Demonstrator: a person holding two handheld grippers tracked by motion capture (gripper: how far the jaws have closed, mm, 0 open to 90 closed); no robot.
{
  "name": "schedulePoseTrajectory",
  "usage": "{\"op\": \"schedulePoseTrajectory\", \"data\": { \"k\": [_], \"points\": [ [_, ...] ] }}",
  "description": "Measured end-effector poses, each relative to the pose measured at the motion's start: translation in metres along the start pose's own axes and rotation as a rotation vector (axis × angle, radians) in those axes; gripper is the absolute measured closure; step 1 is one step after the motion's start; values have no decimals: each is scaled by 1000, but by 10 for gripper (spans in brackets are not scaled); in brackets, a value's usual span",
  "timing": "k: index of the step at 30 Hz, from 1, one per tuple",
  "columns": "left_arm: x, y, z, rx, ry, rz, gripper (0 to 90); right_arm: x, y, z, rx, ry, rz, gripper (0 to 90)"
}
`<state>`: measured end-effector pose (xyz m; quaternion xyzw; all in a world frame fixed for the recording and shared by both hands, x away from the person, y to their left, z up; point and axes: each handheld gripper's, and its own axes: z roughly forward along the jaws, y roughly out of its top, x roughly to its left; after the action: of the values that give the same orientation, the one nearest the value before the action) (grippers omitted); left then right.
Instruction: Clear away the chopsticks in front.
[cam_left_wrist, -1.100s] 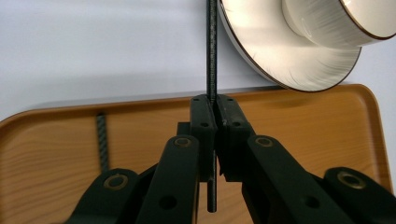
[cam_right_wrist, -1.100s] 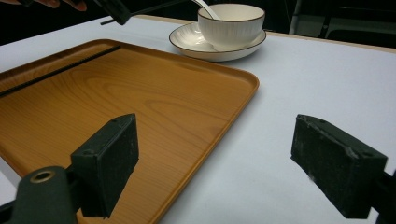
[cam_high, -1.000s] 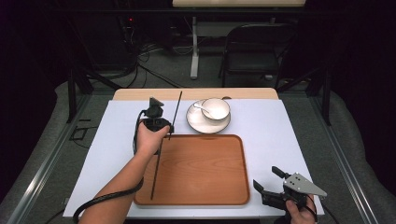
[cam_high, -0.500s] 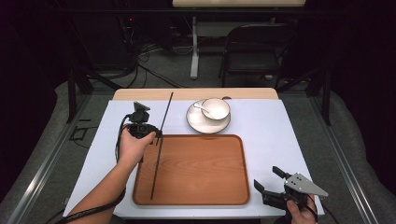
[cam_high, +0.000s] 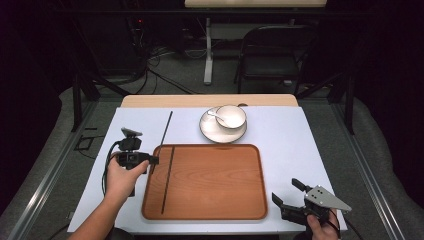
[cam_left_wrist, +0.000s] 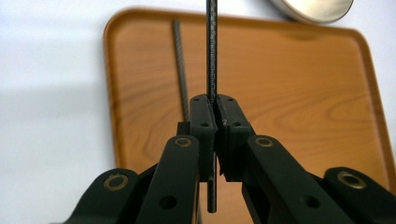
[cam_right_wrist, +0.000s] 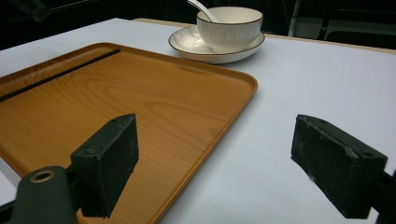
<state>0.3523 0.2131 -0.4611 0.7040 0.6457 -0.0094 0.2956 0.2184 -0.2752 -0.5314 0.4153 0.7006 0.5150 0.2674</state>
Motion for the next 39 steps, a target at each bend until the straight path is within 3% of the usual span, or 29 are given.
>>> {"op": "schedulePoseTrajectory", "data": {
  "k": [12,19,25,39],
  "points": [
    [20,-45,-17,-4,-14,-40,863,1,0,0,-1,-7,-1,147],
    [27,-66,-14,-6,-29,-68,863,1,0,0,-4,-11,-2,147],
    [31,-75,-9,-3,-28,-79,863,1,0,0,-3,-13,0,147],
    [28,-80,12,76,-8,-66,863,1,0,0,-5,-13,-1,147]
  ]
}}
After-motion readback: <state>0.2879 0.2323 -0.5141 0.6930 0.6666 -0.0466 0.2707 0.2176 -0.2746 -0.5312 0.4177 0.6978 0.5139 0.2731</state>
